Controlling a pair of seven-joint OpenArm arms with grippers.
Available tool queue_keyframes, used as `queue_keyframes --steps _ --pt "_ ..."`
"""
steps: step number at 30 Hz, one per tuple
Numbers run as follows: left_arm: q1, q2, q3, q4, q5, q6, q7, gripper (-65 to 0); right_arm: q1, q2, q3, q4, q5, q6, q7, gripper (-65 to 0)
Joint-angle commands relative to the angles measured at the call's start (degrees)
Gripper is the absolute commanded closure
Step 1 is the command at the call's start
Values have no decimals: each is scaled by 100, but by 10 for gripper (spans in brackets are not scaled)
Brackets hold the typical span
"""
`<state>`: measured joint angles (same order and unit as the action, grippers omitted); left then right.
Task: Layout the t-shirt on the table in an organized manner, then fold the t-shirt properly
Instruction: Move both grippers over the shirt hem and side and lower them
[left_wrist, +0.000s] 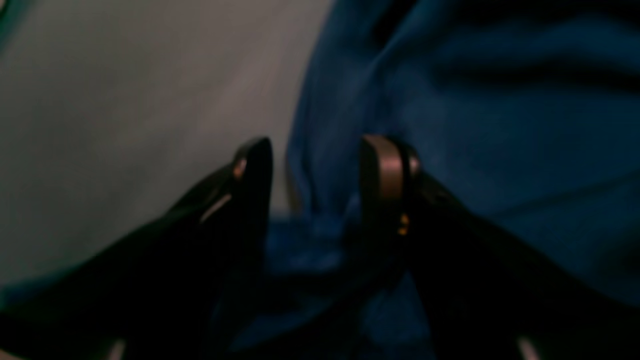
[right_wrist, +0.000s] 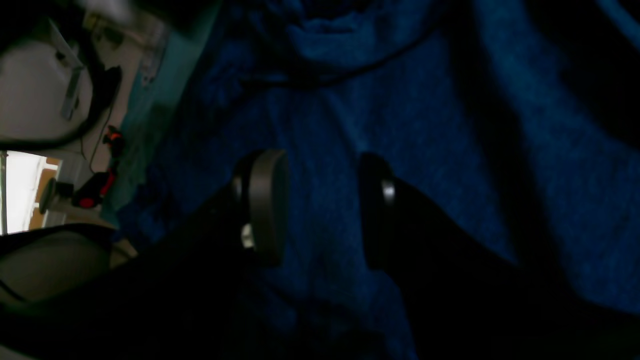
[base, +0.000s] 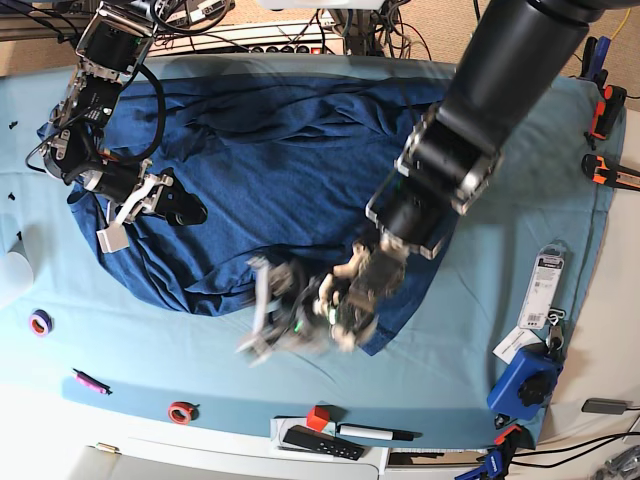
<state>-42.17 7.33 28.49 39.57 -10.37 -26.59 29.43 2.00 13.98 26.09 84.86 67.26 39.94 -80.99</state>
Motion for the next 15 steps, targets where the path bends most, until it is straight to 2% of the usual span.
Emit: queue_keyframes --steps 1,3,9,11,14,15 --pt "-238 120 11 33 98 127 -254 -262 85 79 15 92 164 6 99 -236" --pt "-247 87 55 -136 291 284 -361 -262 87 79 15 92 166 6 99 -236" --pt "-258 -70 70 -186 264 286 -382 -256 87 76 15 92 168 6 99 -236" --pt "-278 -68 70 -186 254 264 -402 -182 87 79 15 92 168 6 99 -236" --pt "-358 -39 70 -181 -105 203 -516 -14 87 79 15 92 168 6 99 -236" --pt "-391 -35 70 -181 -173 177 -542 0 85 79 15 92 168 6 99 -236"
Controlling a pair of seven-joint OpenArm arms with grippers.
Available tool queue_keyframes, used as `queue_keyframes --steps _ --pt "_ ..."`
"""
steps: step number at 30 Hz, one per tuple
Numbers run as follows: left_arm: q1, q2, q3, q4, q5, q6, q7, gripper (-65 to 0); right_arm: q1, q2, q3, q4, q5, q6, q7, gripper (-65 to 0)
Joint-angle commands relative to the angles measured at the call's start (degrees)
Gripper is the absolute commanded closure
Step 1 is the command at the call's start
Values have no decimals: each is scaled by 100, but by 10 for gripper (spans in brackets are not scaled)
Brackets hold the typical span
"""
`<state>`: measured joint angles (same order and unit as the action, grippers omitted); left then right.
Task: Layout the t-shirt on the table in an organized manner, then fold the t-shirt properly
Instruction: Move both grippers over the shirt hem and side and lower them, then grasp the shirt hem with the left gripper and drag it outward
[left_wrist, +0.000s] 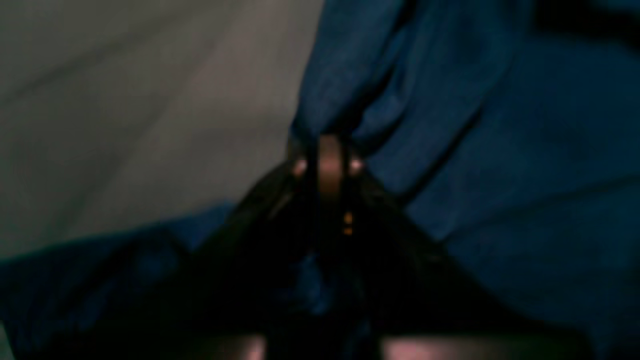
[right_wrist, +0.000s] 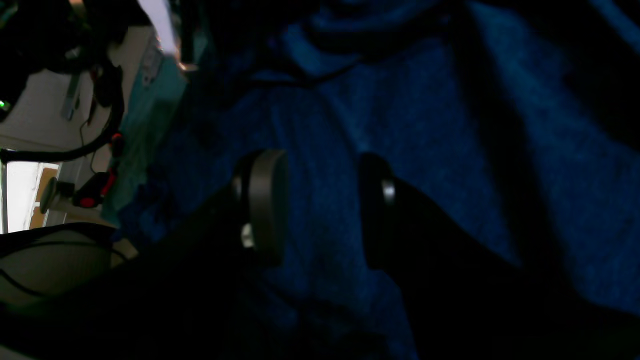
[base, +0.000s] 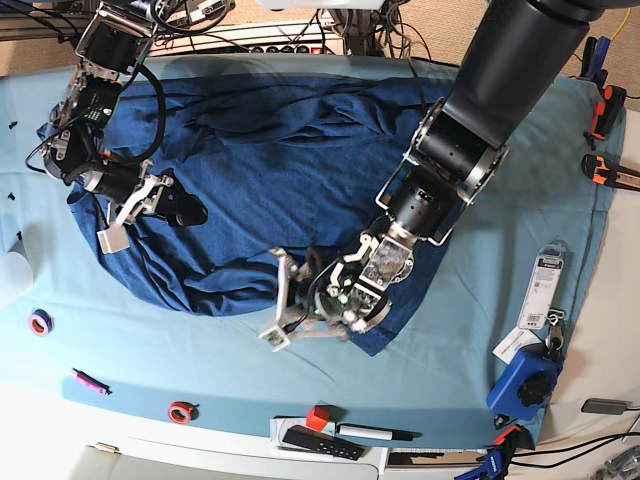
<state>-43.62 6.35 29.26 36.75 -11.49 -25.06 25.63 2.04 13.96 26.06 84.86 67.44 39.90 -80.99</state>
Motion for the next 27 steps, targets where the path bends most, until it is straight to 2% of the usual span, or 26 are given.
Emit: queue_keyframes --steps 1,14,19,24,27 --pt "-282 79 -7 101 -76 -52 -166 0 81 81 17 92 151 10 99 -236" --pt "-518 265 -7 103 -149 -46 -330 0 81 79 17 92 151 10 99 -236" --pt "-575 265 -7 103 -173 -42 -389 -199 81 81 17 92 151 10 99 -236" --pt "-575 265 -7 103 168 -11 -686 -258 81 79 17 92 151 10 99 -236" --pt "-573 265 -7 101 352 343 -826 -258 81 81 17 92 151 10 99 -236"
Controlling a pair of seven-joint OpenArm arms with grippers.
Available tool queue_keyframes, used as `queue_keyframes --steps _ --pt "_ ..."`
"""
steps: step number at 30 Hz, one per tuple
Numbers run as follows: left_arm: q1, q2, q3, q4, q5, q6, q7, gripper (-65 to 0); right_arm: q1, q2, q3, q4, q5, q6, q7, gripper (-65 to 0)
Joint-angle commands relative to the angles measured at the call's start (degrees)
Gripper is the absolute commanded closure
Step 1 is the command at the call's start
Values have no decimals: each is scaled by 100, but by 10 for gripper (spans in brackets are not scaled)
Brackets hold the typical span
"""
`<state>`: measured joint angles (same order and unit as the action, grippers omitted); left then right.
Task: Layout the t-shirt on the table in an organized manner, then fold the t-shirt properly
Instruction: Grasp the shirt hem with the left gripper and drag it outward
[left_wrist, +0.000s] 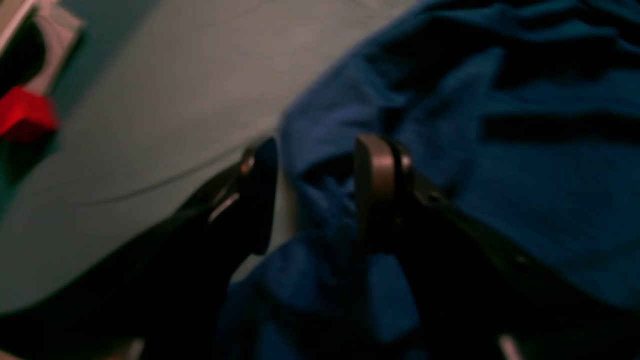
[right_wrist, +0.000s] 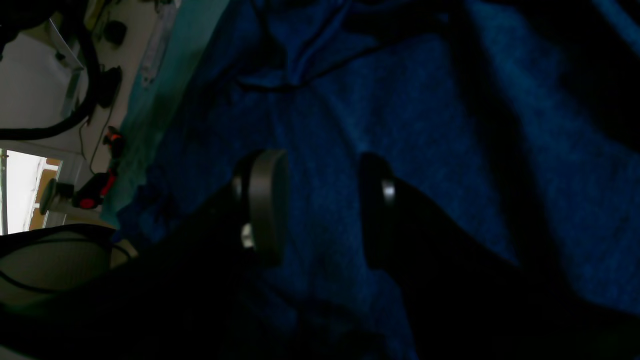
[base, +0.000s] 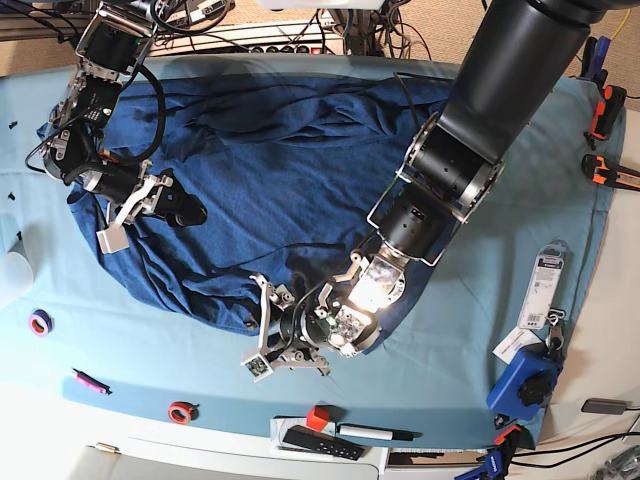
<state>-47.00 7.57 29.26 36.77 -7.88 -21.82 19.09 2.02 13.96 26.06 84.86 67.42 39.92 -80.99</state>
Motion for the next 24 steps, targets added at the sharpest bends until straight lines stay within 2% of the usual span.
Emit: queue_keyframes --steps 1,3,12,15,19,24 --pt "-229 143 -7 98 105 153 -238 -258 83 79 17 92 153 8 99 -236" --pt "-203 143 -7 94 293 304 -313 -258 83 81 17 92 153 8 99 -236" --pt "238 143 -7 57 376 319 -586 -258 85 79 17 92 153 8 99 -236" --pt "350 143 -7 57 520 579 -715 -257 83 81 17 92 153 8 99 -236" --pt "328 143 -7 57 533 752 -717 -253 83 81 17 92 155 8 99 -236" --pt "354 143 -7 55 533 785 -717 -225 83 81 17 92 153 8 99 -236"
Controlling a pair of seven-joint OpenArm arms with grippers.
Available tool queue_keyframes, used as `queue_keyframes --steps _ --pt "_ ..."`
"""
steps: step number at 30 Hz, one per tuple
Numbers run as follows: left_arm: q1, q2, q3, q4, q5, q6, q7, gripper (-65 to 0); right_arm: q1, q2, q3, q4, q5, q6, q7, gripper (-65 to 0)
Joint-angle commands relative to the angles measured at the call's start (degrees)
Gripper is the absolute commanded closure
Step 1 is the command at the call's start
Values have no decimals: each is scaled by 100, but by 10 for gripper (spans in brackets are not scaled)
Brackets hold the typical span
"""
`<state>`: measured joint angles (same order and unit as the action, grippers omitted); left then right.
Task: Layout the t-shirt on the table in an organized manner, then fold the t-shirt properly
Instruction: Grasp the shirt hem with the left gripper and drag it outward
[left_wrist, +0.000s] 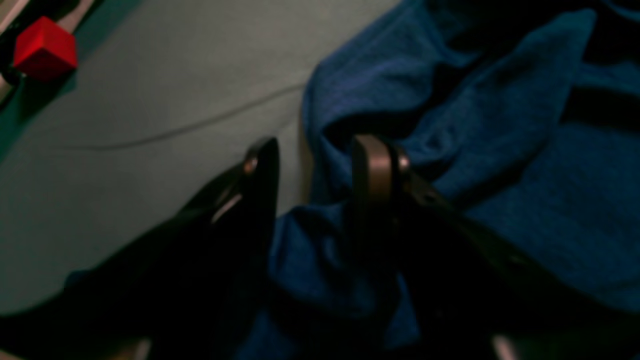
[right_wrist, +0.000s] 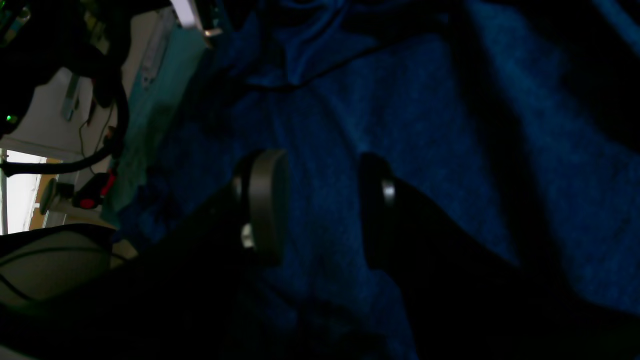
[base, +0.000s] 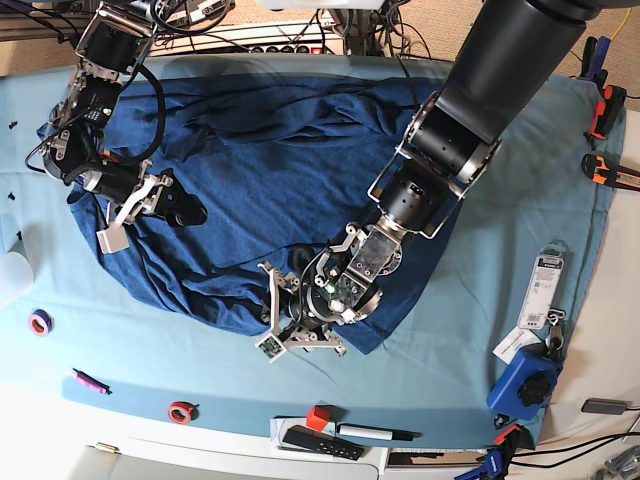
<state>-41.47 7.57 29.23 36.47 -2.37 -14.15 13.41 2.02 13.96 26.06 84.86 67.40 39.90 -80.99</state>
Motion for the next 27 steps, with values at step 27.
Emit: queue_keyframes --steps 27 --pt "-966 143 -7 -544 -256 -136 -1043 0 83 81 17 92 155 10 99 -236"
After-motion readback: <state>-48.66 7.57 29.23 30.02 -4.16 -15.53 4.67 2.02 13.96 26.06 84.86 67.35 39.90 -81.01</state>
